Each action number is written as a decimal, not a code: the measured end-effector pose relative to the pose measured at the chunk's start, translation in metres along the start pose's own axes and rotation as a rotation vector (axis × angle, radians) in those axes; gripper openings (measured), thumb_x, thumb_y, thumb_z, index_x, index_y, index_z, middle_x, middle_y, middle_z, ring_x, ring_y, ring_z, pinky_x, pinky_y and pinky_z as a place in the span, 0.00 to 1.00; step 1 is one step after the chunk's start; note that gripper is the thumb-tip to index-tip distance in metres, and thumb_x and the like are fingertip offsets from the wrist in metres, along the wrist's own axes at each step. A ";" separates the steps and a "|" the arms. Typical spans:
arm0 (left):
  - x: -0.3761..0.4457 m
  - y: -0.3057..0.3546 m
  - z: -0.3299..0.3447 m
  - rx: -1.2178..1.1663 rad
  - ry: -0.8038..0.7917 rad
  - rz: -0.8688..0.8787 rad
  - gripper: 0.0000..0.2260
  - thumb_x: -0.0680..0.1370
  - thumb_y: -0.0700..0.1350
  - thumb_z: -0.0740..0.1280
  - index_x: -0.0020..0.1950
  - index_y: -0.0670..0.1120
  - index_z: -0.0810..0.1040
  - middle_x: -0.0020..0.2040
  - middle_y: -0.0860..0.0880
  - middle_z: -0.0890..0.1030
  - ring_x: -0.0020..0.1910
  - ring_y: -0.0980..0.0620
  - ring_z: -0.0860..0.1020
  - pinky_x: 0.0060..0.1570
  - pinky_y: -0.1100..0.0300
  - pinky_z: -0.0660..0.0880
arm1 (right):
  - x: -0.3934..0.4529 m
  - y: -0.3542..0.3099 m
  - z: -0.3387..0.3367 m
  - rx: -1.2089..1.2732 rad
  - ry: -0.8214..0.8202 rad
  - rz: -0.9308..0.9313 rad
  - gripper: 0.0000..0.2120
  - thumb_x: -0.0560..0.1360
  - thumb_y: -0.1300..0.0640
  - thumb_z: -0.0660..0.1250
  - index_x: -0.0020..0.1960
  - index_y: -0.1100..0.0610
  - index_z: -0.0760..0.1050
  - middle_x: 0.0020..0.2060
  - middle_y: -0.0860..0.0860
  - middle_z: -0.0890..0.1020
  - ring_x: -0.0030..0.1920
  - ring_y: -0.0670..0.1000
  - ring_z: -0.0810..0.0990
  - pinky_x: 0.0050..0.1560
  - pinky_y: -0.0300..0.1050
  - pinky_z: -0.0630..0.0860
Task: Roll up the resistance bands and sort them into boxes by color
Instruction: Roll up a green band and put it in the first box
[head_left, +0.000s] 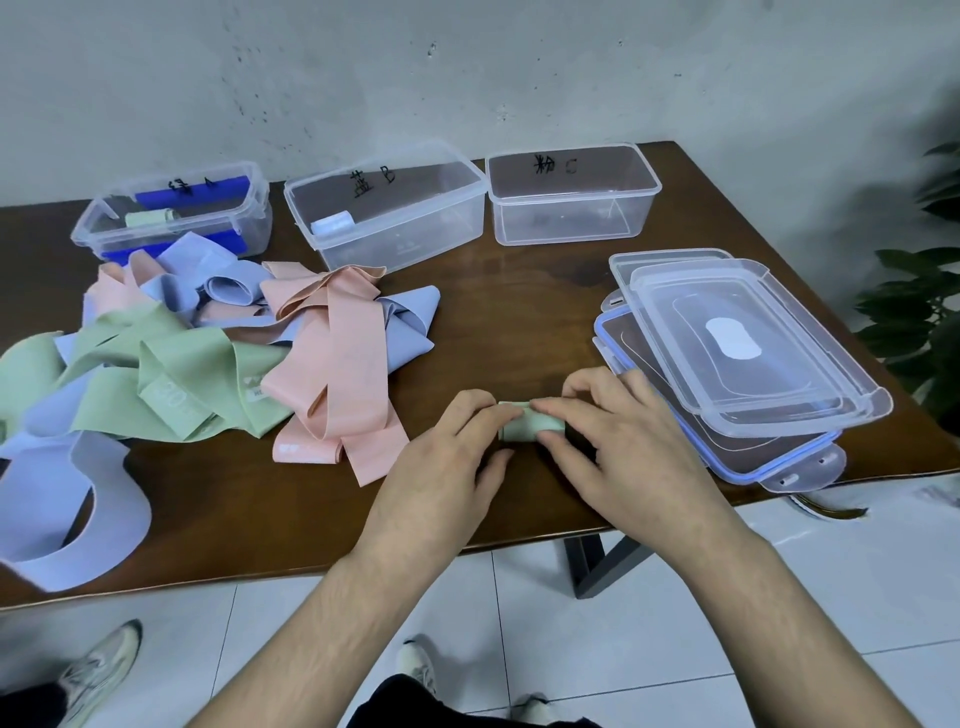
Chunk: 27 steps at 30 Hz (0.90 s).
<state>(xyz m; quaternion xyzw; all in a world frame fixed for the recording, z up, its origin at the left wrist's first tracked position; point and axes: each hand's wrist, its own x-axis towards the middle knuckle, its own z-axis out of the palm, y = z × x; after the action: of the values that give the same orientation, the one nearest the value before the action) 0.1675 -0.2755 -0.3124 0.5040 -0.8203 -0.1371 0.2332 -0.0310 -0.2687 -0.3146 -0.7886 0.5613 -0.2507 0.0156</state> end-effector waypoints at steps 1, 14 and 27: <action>0.002 0.000 0.000 -0.003 0.002 -0.004 0.14 0.78 0.45 0.69 0.64 0.52 0.76 0.59 0.57 0.71 0.34 0.56 0.69 0.31 0.75 0.63 | 0.000 0.000 0.000 -0.015 0.011 -0.005 0.14 0.78 0.48 0.67 0.63 0.49 0.80 0.53 0.45 0.74 0.49 0.50 0.69 0.52 0.47 0.74; 0.024 -0.003 -0.003 0.072 -0.111 -0.078 0.18 0.81 0.51 0.63 0.71 0.57 0.67 0.56 0.57 0.68 0.44 0.50 0.78 0.42 0.52 0.79 | 0.013 0.008 0.002 0.009 -0.106 0.005 0.20 0.76 0.49 0.71 0.67 0.46 0.76 0.58 0.41 0.79 0.59 0.50 0.73 0.61 0.44 0.68; 0.033 -0.002 -0.005 0.086 -0.123 -0.102 0.18 0.82 0.51 0.59 0.71 0.63 0.64 0.56 0.57 0.80 0.53 0.52 0.79 0.44 0.56 0.77 | 0.028 0.001 -0.006 0.098 -0.181 0.084 0.15 0.78 0.53 0.67 0.64 0.50 0.76 0.55 0.46 0.81 0.57 0.51 0.76 0.61 0.48 0.71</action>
<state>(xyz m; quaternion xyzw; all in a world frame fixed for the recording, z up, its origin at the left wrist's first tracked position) 0.1589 -0.3062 -0.3011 0.5451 -0.8115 -0.1442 0.1536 -0.0272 -0.2922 -0.2991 -0.7819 0.5774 -0.2047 0.1152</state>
